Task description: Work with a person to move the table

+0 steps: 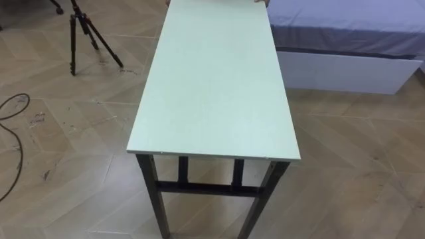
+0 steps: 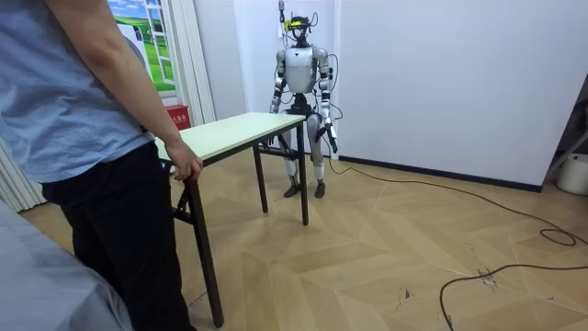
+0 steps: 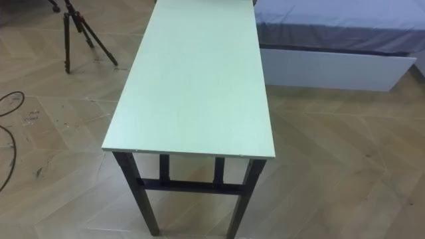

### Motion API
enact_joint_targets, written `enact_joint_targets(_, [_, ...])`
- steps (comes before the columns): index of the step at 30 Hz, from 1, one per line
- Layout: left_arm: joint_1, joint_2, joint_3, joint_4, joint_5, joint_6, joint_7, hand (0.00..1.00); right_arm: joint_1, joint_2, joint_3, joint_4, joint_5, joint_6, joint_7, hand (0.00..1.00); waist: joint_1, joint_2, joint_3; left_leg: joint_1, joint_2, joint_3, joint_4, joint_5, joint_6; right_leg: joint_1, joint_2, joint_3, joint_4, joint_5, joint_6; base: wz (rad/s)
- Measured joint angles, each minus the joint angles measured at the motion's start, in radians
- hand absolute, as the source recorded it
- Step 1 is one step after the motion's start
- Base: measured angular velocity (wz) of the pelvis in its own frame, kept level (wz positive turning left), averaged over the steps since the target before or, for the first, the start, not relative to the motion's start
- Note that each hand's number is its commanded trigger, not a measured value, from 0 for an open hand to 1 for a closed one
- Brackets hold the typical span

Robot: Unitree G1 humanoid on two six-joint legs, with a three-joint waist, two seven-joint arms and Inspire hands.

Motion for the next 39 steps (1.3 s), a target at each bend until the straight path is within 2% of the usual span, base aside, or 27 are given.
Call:
enact_joint_targets(7, [0.020, 0.000, 0.004, 0.004, -0.022, 0.008, -0.012, 0.00, 0.000, 0.000, 0.000, 0.009, -0.005, 0.007, 0.031, 0.00, 0.002, -0.006, -0.0002, -0.001, 0.000, -0.002, -0.001, 0.000, 0.000, 0.001, 0.000, -0.002, -0.001, 0.000, 0.000, 0.00])
enact_joint_targets(9, [0.020, 0.000, 0.004, 0.017, -0.089, 0.014, -0.030, 0.00, -0.005, 0.000, 0.000, 0.022, -0.003, 0.023, 0.042, 0.00, 0.003, -0.007, -0.0001, 0.000, 0.000, -0.001, -0.001, 0.000, 0.000, 0.002, -0.001, -0.003, -0.001, -0.001, 0.001, 0.00])
enact_joint_targets(13, [0.025, 0.002, 0.002, 0.017, -0.231, 0.022, -0.080, 0.00, -0.005, 0.000, 0.001, 0.025, 0.020, 0.030, 0.082, 0.00, 0.006, -0.005, 0.0005, -0.002, 0.000, -0.002, -0.002, 0.000, 0.000, -0.001, -0.001, -0.003, -0.001, -0.001, 0.001, 0.00])
enact_joint_targets(20, [0.009, 0.007, 0.003, 0.007, -0.328, 0.023, -0.201, 0.00, -0.020, -0.001, 0.001, 0.012, 0.041, 0.032, 0.147, 0.00, 0.009, -0.005, 0.0013, -0.024, 0.000, 0.003, 0.001, 0.000, 0.000, -0.027, -0.001, 0.001, 0.001, 0.000, 0.000, -0.01])
enact_joint_targets(24, [0.007, 0.011, 0.002, -0.073, -0.418, 0.024, -0.277, 0.00, -0.020, -0.005, 0.000, -0.068, 0.094, 0.034, 0.189, 0.00, 0.009, -0.001, 0.0005, -0.032, 0.000, 0.003, 0.005, 0.000, 0.000, -0.029, -0.002, -0.002, 0.002, 0.001, 0.000, 0.01])
enact_joint_targets(26, [0.004, 0.011, -0.001, -0.093, -0.464, 0.023, -0.297, 0.00, -0.021, -0.007, 0.001, -0.096, 0.118, 0.033, 0.207, 0.00, 0.009, -0.002, -0.0027, -0.031, 0.000, 0.002, 0.005, 0.000, 0.000, -0.028, -0.002, -0.006, 0.002, 0.001, 0.000, 0.00])
enact_joint_targets(29, [0.001, 0.013, -0.027, -0.109, -0.565, 0.024, -0.329, 0.00, -0.017, -0.011, 0.002, -0.151, 0.124, 0.037, 0.228, 0.00, 0.010, 0.003, -0.0011, -0.031, 0.000, 0.003, 0.005, 0.000, 0.000, -0.026, -0.002, -0.006, 0.000, 0.001, 0.000, 0.00])
enact_joint_targets(32, [0.023, 0.014, -0.045, -0.191, -0.661, 0.048, -0.352, 0.00, 0.006, -0.010, 0.003, -0.262, 0.143, 0.054, 0.241, 0.00, 0.010, 0.008, 0.0005, -0.033, 0.000, 0.003, 0.005, 0.000, 0.000, -0.029, -0.002, -0.005, 0.000, 0.001, 0.000, 0.00])
enact_joint_targets(34, [0.031, 0.014, -0.051, -0.244, -0.679, 0.059, -0.370, 0.00, 0.022, -0.010, 0.001, -0.342, 0.160, 0.068, 0.249, 0.00, 0.009, 0.012, 0.0007, -0.036, 0.000, 0.004, 0.005, 0.000, 0.000, -0.034, -0.003, -0.005, 0.000, 0.001, 0.000, 0.00])
enact_joint_targets(37, [0.035, 0.015, -0.061, -0.289, -0.679, 0.070, -0.418, 0.00, 0.038, -0.010, 0.001, -0.450, 0.191, 0.080, 0.274, 0.00, 0.008, 0.019, -0.0049, -0.036, 0.000, 0.004, 0.005, 0.000, 0.000, -0.033, -0.003, -0.005, 0.000, 0.001, 0.000, 0.00])
enact_joint_targets(39, [0.056, 0.018, -0.070, -0.350, -0.679, 0.087, -0.430, 0.00, 0.052, -0.011, 0.003, -0.500, 0.207, 0.090, 0.278, 0.00, 0.006, 0.018, -0.0053, -0.035, 0.000, 0.004, 0.005, 0.000, 0.000, -0.033, -0.003, -0.006, 0.000, 0.001, 0.000, 0.00])
